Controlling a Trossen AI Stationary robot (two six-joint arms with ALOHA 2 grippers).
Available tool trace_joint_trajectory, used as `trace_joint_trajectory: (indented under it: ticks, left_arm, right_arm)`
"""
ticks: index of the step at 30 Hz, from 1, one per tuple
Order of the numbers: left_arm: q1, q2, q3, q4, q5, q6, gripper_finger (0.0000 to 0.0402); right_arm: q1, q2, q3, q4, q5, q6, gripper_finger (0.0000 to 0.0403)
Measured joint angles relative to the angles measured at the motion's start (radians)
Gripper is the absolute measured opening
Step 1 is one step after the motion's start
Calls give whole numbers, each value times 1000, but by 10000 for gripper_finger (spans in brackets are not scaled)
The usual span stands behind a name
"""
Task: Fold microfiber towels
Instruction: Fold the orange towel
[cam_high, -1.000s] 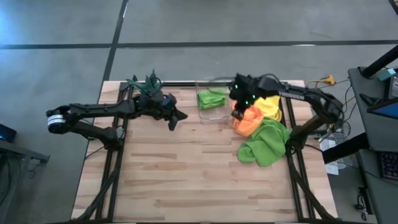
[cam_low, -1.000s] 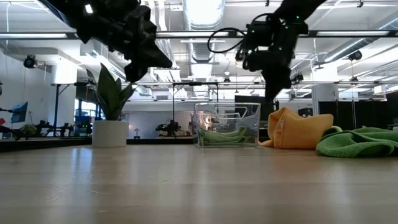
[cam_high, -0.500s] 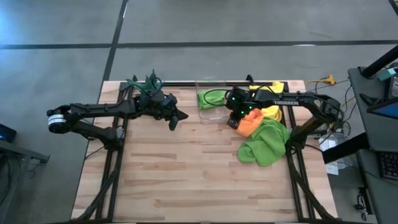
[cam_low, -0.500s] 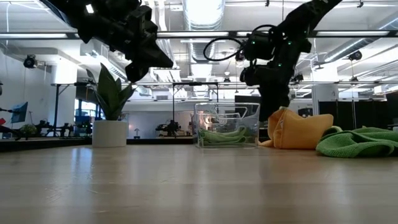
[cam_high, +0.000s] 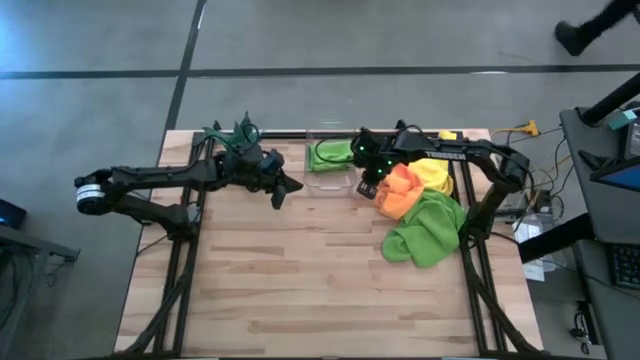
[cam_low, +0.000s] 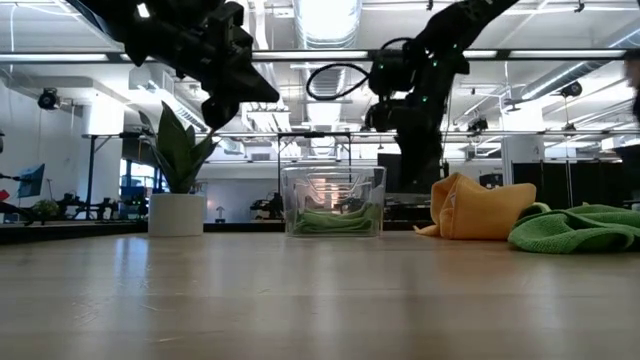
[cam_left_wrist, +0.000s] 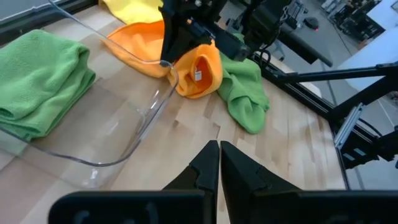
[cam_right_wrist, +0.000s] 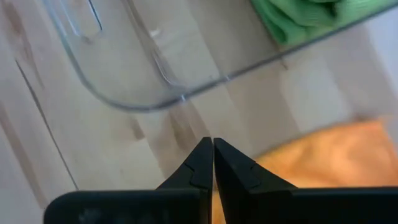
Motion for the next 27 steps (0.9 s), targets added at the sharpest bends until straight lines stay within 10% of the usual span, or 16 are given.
trace_joint_trajectory:
  ticks: [15,27]
  left_arm:
    - [-29,-55,0,332,53,0,0]
    - [-27,-46,-4,331,54,-26,0]
  right_arm:
    - [67,-732,-364,11,22,293,8]
    - [244,-1235,-852,833,17,863,9]
